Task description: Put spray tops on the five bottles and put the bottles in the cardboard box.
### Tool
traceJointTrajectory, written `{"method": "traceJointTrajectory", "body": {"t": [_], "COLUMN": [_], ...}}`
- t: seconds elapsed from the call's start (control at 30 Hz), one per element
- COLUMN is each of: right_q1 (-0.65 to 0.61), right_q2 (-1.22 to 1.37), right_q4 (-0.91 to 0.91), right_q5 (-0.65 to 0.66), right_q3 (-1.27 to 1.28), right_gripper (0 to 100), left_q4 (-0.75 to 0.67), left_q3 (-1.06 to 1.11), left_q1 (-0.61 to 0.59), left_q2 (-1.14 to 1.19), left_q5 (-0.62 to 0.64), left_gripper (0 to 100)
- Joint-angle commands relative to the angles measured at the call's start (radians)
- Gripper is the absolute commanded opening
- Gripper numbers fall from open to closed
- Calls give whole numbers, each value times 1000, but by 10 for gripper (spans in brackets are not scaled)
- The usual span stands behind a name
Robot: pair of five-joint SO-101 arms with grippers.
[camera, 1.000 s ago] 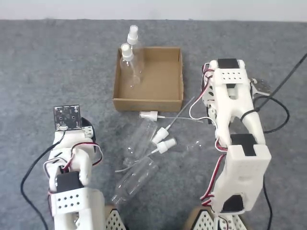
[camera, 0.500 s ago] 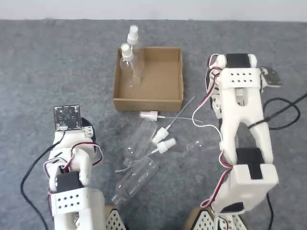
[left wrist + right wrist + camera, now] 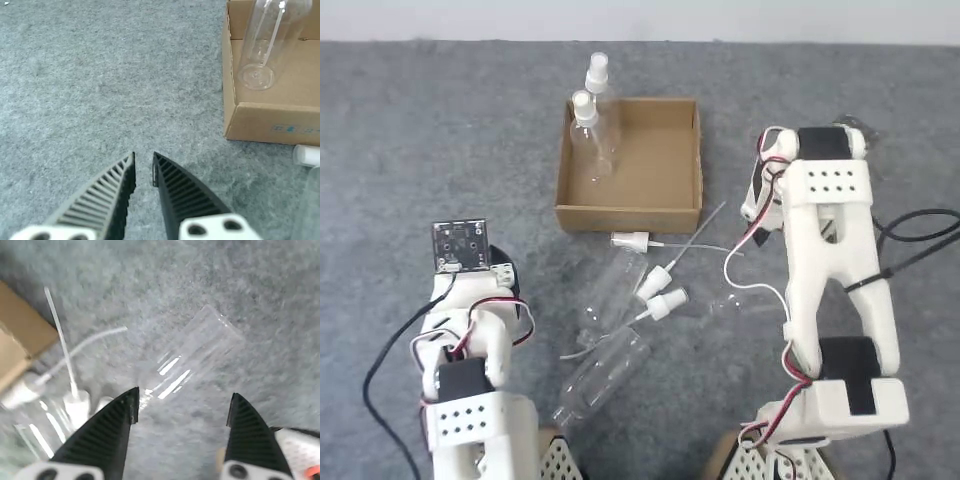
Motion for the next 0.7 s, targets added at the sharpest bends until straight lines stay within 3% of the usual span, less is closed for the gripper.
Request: {"method": "traceJointTrajectory", "body": {"t": [0.0,0.67], "right_q1": [-12,-13], "right_q2": [-96,-321], "right_q4": [42,35], "right_q5": [130,987], "right_q3": [11,281], "right_gripper": [239,238], "left_q4": [-32,-32], "left_q3": [-15,-15], "left_q1": [3,3], "left_q2": [-18,-18], "left_q5": [-11,-11], "left_gripper": [59,59]}}
